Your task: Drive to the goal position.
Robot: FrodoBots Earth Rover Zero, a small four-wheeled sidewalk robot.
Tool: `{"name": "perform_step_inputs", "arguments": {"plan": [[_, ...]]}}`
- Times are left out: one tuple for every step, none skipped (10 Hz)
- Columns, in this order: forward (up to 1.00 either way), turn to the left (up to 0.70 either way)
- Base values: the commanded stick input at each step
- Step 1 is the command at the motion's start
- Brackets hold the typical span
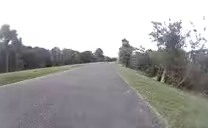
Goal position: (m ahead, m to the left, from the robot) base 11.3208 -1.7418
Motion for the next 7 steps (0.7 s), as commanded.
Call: {"name": "perform_step_inputs", "arguments": {"plan": [[0.85, 0.0], [0.85, 0.0], [0.85, 0.0], [0.85, 0.0], [0.85, 0.0], [0.85, 0.0], [0.85, 0.0]]}}
